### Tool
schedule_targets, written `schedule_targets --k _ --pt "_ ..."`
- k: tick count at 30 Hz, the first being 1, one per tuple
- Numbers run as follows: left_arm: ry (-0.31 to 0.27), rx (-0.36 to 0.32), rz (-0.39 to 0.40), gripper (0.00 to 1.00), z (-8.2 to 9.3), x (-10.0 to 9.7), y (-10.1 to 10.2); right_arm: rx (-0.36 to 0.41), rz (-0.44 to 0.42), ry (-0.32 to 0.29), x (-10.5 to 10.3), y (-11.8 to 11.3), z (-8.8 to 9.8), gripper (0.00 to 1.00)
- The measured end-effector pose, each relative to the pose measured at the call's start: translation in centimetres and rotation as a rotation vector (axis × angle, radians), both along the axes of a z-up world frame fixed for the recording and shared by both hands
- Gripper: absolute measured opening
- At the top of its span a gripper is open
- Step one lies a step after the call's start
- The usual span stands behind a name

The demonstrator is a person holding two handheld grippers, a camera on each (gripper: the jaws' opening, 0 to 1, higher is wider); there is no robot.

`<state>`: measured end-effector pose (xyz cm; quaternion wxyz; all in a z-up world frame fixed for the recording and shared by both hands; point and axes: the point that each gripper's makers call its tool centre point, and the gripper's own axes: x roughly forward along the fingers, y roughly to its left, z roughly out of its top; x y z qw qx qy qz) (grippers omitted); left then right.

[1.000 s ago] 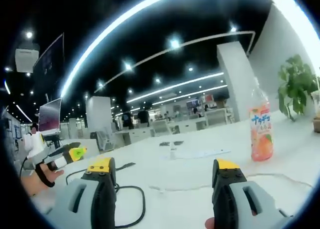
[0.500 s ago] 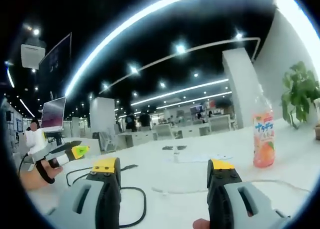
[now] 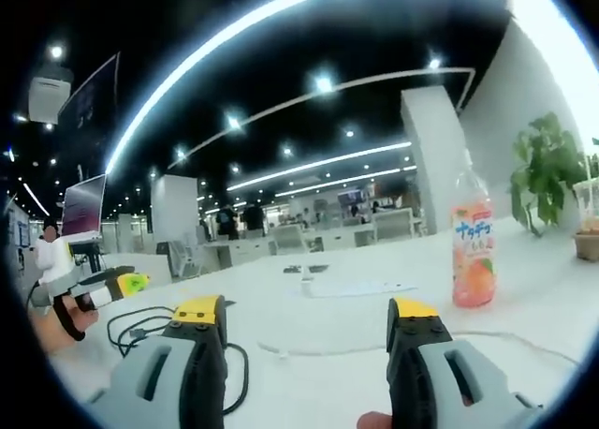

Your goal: Coil the Type-C to USB data cable on the desktop and secure it with Velcro straps.

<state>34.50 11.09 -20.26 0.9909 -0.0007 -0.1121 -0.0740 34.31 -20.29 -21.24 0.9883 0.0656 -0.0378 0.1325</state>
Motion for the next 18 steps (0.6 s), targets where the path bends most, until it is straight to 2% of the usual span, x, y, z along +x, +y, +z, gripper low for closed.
schedule_targets --k 2,3,5,9,18 --pt "0.012 -0.019 0.03 0.65 -0.2 0.4 1.4 -0.001 -0.002 -0.002 0.0 -0.1 0.0 0.68" --pt "0.016 -0.023 0.035 0.66 -0.3 0.3 1.0 -0.005 -0.001 0.0 0.0 0.0 0.0 0.68" --pt "0.028 -0.024 0.052 0.68 -0.5 0.3 1.6 -0.006 0.003 0.002 0.0 0.1 0.0 0.69" --pt "0.035 0.009 0.077 0.68 -0.7 0.1 2.0 0.008 0.016 0.022 -0.2 0.5 -0.3 0.7" --pt "0.036 0.029 0.082 0.65 -0.9 -0.1 2.0 -0.004 0.046 0.035 -0.3 1.5 -0.7 0.69"
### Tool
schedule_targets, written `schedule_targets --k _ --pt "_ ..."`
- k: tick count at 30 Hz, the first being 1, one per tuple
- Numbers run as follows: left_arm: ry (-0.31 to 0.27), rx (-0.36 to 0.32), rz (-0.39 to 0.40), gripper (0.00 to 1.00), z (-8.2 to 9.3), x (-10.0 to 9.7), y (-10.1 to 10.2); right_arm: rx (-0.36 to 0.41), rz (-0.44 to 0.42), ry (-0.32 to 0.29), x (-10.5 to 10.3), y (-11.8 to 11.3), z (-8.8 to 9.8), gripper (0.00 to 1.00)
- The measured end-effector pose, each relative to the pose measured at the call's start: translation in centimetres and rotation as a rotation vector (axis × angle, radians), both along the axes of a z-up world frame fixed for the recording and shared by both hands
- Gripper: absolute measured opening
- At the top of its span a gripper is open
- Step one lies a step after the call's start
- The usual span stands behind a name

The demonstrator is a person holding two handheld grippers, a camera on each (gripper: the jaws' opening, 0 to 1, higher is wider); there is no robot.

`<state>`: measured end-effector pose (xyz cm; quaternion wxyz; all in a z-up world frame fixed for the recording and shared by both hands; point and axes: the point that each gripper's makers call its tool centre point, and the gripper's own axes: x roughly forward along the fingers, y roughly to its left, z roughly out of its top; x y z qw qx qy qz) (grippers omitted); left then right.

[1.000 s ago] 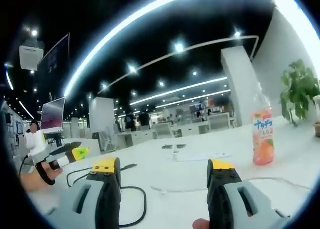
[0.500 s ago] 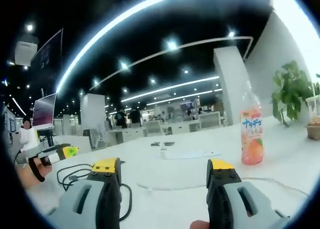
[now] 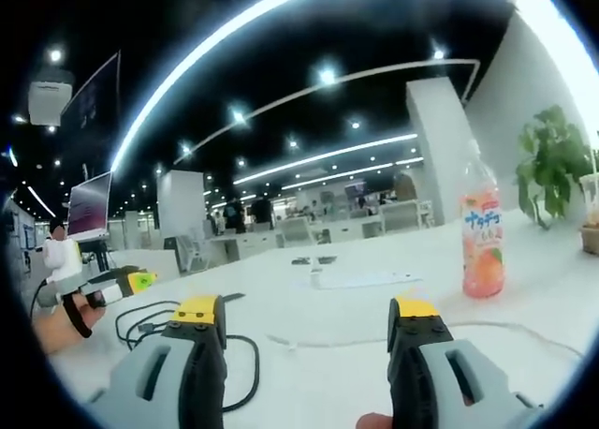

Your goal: Coil the Type-C to USB data cable on the desktop and secure it with Velcro straps.

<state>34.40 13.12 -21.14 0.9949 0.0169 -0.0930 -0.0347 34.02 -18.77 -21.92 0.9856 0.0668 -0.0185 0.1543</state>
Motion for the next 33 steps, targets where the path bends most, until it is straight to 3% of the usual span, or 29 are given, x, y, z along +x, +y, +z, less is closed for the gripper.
schedule_targets --k 7,14,22,23,33 --pt "-0.02 0.01 0.021 0.65 0.8 0.6 1.1 0.028 0.022 0.025 0.0 0.6 -0.5 0.65" --pt "-0.073 0.083 0.064 0.65 2.3 -0.2 1.8 0.026 0.032 0.026 -0.1 0.9 -0.6 0.63" --pt "-0.072 -0.025 0.087 0.64 2.8 1.1 4.7 0.005 0.037 0.018 -0.2 1.2 -0.6 0.61" --pt "-0.072 -0.033 0.091 0.64 2.7 0.6 3.8 0.004 0.038 0.019 -0.2 1.2 -0.7 0.61" --pt "-0.057 -0.053 0.097 0.63 2.0 0.6 3.3 -0.026 0.052 0.008 -0.2 1.7 -0.8 0.6"
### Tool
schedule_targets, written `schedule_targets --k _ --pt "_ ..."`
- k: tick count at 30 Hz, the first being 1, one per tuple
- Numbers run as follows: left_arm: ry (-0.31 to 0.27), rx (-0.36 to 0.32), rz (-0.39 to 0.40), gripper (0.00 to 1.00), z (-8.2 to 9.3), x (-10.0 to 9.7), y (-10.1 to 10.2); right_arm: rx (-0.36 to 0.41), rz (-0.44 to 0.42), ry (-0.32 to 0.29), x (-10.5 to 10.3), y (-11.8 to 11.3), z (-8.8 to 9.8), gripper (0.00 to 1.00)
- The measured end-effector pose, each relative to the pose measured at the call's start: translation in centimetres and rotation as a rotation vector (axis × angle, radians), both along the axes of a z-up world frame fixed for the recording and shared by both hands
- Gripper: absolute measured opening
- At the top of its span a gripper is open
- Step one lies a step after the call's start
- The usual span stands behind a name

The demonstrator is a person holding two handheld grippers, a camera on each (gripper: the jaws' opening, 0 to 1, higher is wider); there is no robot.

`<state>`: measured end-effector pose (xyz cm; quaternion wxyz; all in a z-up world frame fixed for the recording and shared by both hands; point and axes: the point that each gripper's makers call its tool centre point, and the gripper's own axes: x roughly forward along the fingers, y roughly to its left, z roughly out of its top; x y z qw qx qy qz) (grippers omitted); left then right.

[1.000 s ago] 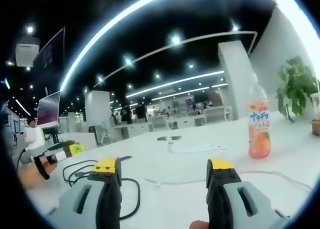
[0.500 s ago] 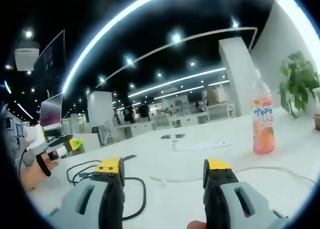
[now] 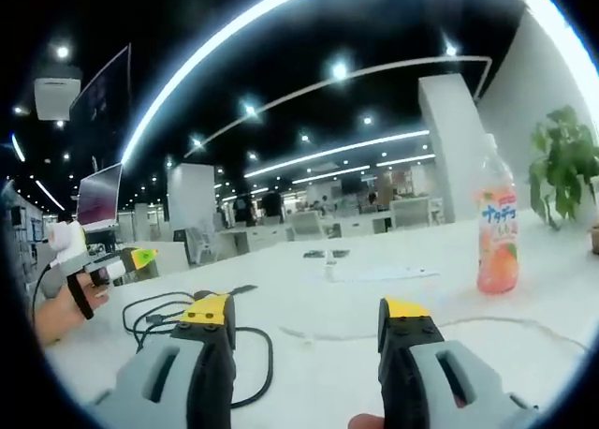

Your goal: Coil the Type-C to USB data cable on the desktop and secure it with Velcro straps.

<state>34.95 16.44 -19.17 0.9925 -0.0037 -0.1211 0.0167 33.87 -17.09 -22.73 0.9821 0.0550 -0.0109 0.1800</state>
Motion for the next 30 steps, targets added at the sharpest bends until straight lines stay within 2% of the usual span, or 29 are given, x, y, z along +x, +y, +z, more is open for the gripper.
schedule_targets --k 3,7,10,13,16,17,18,19,20,21,25,26,27,29,30 --pt "0.005 -0.03 -0.012 0.66 -0.3 0.2 -0.3 0.001 -0.003 0.005 0.0 0.1 -0.2 0.6" --pt "0.001 0.0 0.009 0.66 -0.5 0.2 -0.3 0.009 0.011 0.004 0.0 0.7 -0.2 0.6" --pt "0.0 -0.015 0.023 0.66 -0.8 0.3 0.0 0.005 0.027 0.01 0.0 1.4 -0.2 0.6" --pt "0.01 0.113 0.019 0.67 -0.9 0.5 0.0 -0.013 0.048 -0.004 -0.3 2.2 0.2 0.59" --pt "-0.01 0.083 0.027 0.67 -0.5 0.2 1.2 -0.031 0.059 -0.013 -0.2 2.8 0.5 0.6" --pt "-0.02 0.057 0.027 0.67 -0.4 0.0 1.9 -0.042 0.049 -0.01 0.1 3.0 0.6 0.62" --pt "-0.024 0.061 0.027 0.68 -0.3 -0.1 2.4 -0.044 0.033 -0.002 0.3 3.0 0.6 0.64" --pt "-0.033 0.085 0.034 0.68 -0.3 -0.2 2.8 -0.038 0.028 0.004 0.5 3.2 0.6 0.64" --pt "-0.042 0.176 0.056 0.69 -0.4 -0.4 3.4 -0.033 0.029 0.005 0.7 3.5 0.7 0.64" --pt "-0.038 0.204 0.064 0.69 -0.5 -0.5 3.8 -0.031 0.032 0.006 0.7 3.8 0.8 0.63" --pt "-0.041 0.231 0.048 0.68 -0.2 -0.6 5.0 -0.056 0.057 -0.002 1.2 6.4 1.2 0.62" --pt "-0.048 0.23 0.064 0.68 0.1 -0.7 5.7 -0.07 0.068 -0.008 1.3 7.2 1.3 0.62" --pt "-0.065 0.19 0.084 0.67 0.5 -0.8 6.4 -0.081 0.074 -0.011 1.5 8.1 1.3 0.62" --pt "-0.073 0.095 0.061 0.67 0.9 -1.0 7.0 -0.097 0.098 -0.004 1.7 10.1 0.9 0.61" --pt "-0.073 0.076 0.059 0.67 0.9 -1.1 7.3 -0.101 0.113 0.005 1.8 11.0 0.7 0.6"
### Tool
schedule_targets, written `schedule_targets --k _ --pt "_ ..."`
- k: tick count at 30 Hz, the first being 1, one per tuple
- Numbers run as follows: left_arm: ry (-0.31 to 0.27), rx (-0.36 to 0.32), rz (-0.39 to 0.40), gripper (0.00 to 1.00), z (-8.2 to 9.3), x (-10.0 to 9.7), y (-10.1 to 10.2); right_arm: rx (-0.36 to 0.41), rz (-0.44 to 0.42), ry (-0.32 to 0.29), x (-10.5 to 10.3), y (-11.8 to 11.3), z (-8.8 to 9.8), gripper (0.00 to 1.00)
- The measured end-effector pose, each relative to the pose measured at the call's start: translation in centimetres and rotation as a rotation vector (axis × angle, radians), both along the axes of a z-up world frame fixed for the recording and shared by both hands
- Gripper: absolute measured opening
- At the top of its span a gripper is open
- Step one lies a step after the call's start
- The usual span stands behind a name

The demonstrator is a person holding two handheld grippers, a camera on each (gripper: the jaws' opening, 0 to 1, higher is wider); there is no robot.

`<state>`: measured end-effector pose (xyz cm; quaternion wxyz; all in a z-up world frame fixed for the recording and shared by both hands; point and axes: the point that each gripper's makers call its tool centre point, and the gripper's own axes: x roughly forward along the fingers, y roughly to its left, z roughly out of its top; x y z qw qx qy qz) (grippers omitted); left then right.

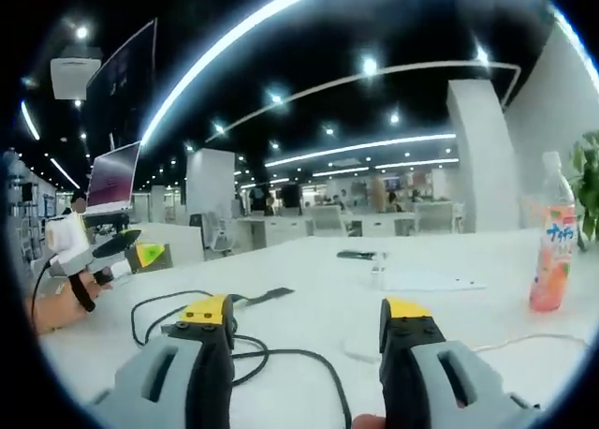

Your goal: Coil the Type-C to USB data cable on the desktop and secure it with Velcro straps.

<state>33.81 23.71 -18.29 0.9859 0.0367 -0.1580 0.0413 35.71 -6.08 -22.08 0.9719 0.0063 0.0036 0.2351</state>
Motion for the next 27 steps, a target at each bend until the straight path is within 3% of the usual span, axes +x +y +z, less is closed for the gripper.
schedule_targets --k 4,7,10,14,21,27 --pt "0.032 0.007 0.013 0.66 -0.6 0.1 0.5 0.018 0.067 0.045 0.5 3.4 -0.7 0.58" --pt "0.066 0.018 -0.006 0.66 -1.4 0.4 -0.3 0.044 0.111 0.084 0.9 5.4 -1.1 0.54" --pt "0.082 0.094 -0.008 0.66 -1.7 0.2 -1.4 0.057 0.137 0.115 1.5 6.7 -1.6 0.52" --pt "0.073 0.134 -0.024 0.67 -1.7 0.0 -2.6 0.078 0.165 0.156 2.1 8.1 -2.5 0.49" --pt "0.079 0.117 -0.035 0.67 -1.9 0.0 -2.7 0.096 0.245 0.254 1.9 11.1 -4.2 0.47" --pt "0.084 0.116 -0.033 0.67 -2.0 0.1 -2.6 0.082 0.261 0.303 1.6 13.0 -5.5 0.42"
